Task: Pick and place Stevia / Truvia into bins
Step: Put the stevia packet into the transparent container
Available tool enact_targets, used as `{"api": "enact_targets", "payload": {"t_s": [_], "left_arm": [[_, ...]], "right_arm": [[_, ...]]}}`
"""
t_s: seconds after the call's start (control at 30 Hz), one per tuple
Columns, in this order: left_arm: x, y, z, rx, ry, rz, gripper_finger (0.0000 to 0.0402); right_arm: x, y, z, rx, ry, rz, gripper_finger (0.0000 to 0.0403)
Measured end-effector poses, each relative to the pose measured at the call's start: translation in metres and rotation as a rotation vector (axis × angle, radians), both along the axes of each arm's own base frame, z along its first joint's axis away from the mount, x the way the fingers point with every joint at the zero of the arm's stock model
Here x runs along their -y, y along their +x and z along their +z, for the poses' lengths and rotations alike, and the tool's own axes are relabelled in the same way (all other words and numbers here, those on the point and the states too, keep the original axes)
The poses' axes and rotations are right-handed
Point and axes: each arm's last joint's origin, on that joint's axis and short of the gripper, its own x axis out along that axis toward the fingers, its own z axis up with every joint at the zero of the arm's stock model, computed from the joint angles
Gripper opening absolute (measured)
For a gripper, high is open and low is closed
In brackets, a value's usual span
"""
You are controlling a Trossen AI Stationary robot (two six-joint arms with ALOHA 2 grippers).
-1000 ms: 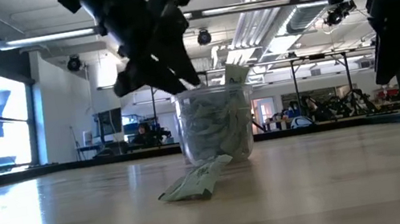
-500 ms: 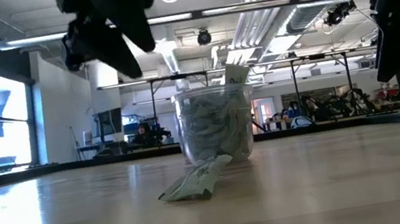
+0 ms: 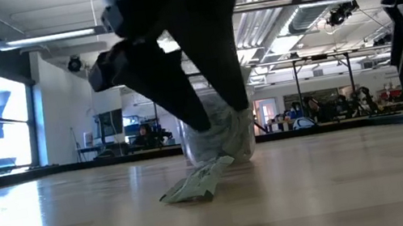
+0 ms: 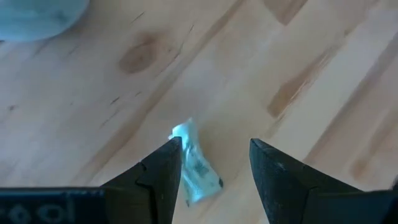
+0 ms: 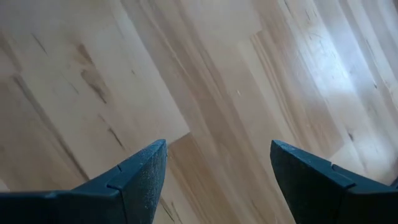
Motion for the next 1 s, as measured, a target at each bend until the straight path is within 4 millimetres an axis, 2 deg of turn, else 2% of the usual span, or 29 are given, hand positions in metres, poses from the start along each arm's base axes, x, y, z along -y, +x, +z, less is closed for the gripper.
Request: {"api": "enact_targets", "payload": {"t_s": [0.13, 0.23, 0.33, 0.43, 0.6, 0.63, 0.7, 0.8, 0.9, 1.0], "left_arm": [[0.004, 0.007, -0.016, -0.039, 0.006, 0.002, 0.0223], [0.004, 0.003, -0.032, -0.134, -0.009, 0.002, 0.0223], [0.001, -0.006, -0.038, -0.264, -0.003, -0.010, 0.0211], [-0.004, -0.016, -0.039, -0.375, 0.057, -0.039, 0.0166], [-0.018, -0.034, -0.038, -0.587, 0.179, -0.115, 0.0034], [-0.022, -0.036, -0.036, -0.617, 0.192, -0.120, 0.0023], [-0.031, -0.039, -0.026, -0.648, 0.222, -0.131, 0.0027], [-0.048, -0.042, 0.002, -0.614, 0.225, -0.127, 0.0039], [-0.071, -0.045, 0.044, -0.478, 0.217, -0.094, 0.0021], [-0.099, -0.049, 0.091, -0.252, 0.236, -0.022, 0.0021]], "right_arm": [[-0.002, -0.002, 0.000, -0.002, 0.000, 0.010, 0.0277], [-0.002, -0.002, 0.000, -0.007, 0.001, 0.010, 0.0277], [-0.002, -0.002, 0.000, -0.008, -0.003, 0.010, 0.0277], [-0.002, -0.002, 0.000, -0.008, -0.008, 0.013, 0.0277], [0.000, -0.002, 0.001, 0.001, -0.033, 0.015, 0.0277], [0.000, -0.002, 0.001, 0.001, -0.036, 0.014, 0.0277], [0.000, -0.002, 0.001, 0.001, -0.042, 0.014, 0.0277], [0.001, -0.003, 0.001, -0.006, -0.045, 0.013, 0.0277], [0.001, -0.003, 0.001, -0.016, -0.046, 0.011, 0.0277], [0.002, -0.004, 0.001, -0.022, -0.051, 0.006, 0.0277]]}}
